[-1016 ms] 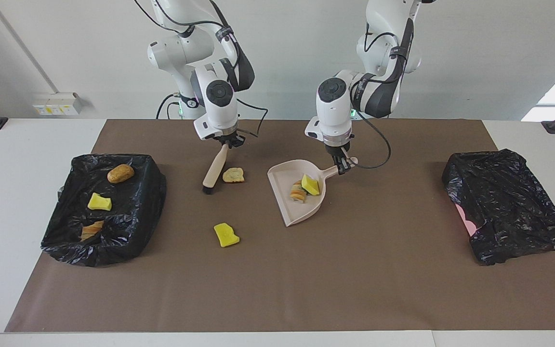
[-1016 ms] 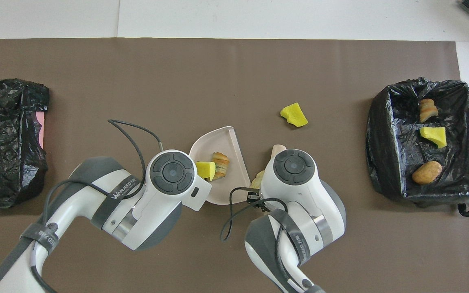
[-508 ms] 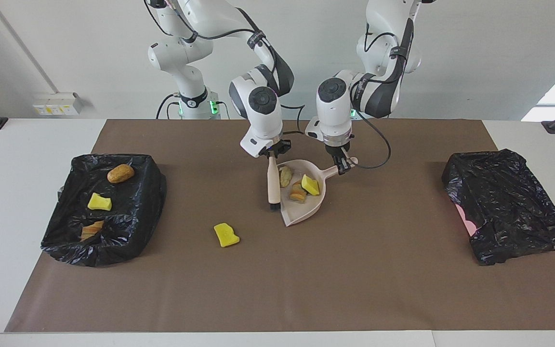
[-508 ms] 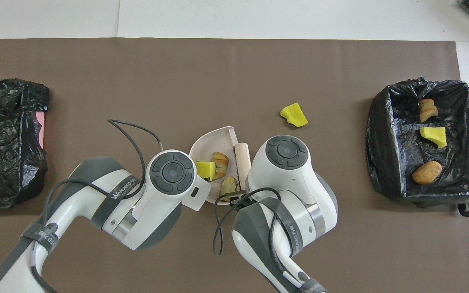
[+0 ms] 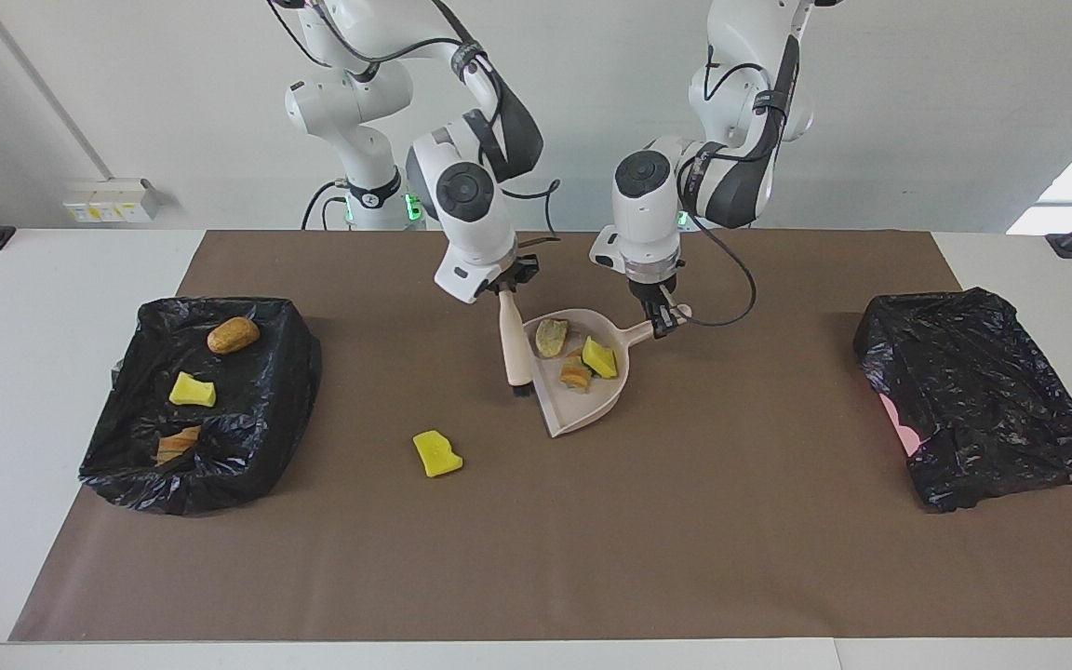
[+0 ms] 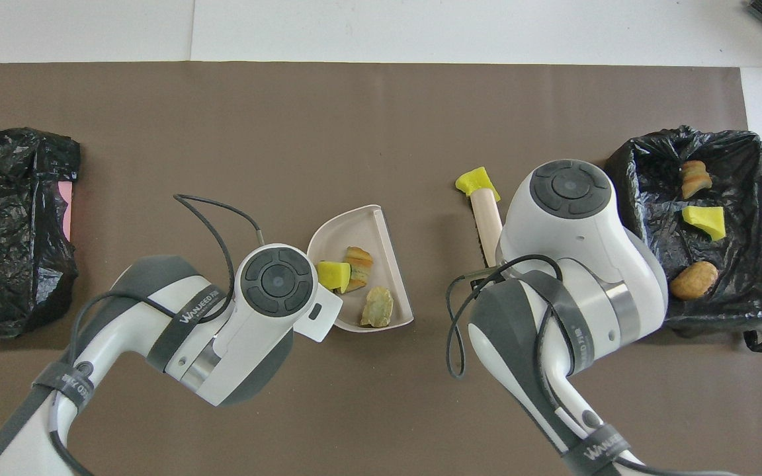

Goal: Sweep and dump trash in bin
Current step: 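Move the brush toward the yellow sponge with the right gripper, then sweep the yellow sponge into the dustpan with the right gripper's brush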

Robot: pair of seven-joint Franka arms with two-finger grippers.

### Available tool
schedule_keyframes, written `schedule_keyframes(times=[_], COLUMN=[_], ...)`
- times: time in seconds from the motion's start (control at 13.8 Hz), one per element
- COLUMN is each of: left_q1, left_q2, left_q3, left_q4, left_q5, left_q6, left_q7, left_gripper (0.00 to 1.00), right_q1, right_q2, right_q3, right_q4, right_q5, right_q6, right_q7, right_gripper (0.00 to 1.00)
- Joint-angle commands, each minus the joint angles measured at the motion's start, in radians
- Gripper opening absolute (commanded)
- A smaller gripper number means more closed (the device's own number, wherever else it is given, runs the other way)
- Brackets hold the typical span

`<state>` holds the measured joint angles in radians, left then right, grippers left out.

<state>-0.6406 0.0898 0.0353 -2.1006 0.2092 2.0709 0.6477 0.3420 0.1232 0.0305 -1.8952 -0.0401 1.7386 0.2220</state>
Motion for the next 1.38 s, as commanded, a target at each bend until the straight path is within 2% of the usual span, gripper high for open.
schedule_keyframes(times=[0.0,0.15,0.29,0.44,0.51,0.65,0.87,0.94,1.09,1.31], left_q1=[0.001,0.006,0.015,0.015,0.015,0.015,0.015,0.013,0.015,0.015], left_q2=[-0.024,-0.022,-0.021,-0.021,-0.021,-0.022,-0.025,-0.027,-0.028,-0.03], left_q3=[0.003,0.003,0.003,0.003,0.003,0.003,0.003,0.003,0.003,0.003], left_q4=[-0.036,-0.036,-0.036,-0.036,-0.038,-0.042,-0.047,-0.051,-0.053,-0.053], left_q5=[0.004,-0.001,-0.002,-0.024,-0.03,-0.03,-0.03,-0.03,-0.03,-0.03], left_q6=[0.047,0.061,0.064,0.063,0.061,0.06,0.054,0.052,0.052,0.052], left_q7=[-0.026,-0.04,-0.042,-0.056,-0.066,-0.075,-0.094,-0.108,-0.108,-0.106], left_gripper=[0.0,0.0,0.0,0.0,0.0,0.0,0.0,0.0,0.0,0.0], right_q1=[-0.09,-0.139,-0.152,-0.141,-0.135,-0.108,-0.016,0.015,0.04,0.068], right_q2=[0.073,0.107,0.183,0.28,0.291,0.291,0.283,0.282,0.27,0.237], right_q3=[0.009,0.009,0.011,0.012,0.019,0.031,0.035,0.035,0.045,0.068], right_q4=[0.085,0.1,0.149,0.243,0.252,0.248,0.229,0.213,0.202,0.157], right_q5=[-0.107,-0.13,-0.194,-0.187,-0.182,-0.092,-0.034,0.021,0.145,0.228], right_q6=[0.028,0.08,0.136,0.141,0.148,0.156,0.137,0.148,0.139,0.121], right_q7=[-0.122,-0.254,-0.266,-0.262,-0.26,-0.257,-0.224,-0.201,-0.205,-0.272], right_gripper=[0.0,0.0,0.0,0.0,0.0,0.0,0.0,0.0,0.0,0.0])
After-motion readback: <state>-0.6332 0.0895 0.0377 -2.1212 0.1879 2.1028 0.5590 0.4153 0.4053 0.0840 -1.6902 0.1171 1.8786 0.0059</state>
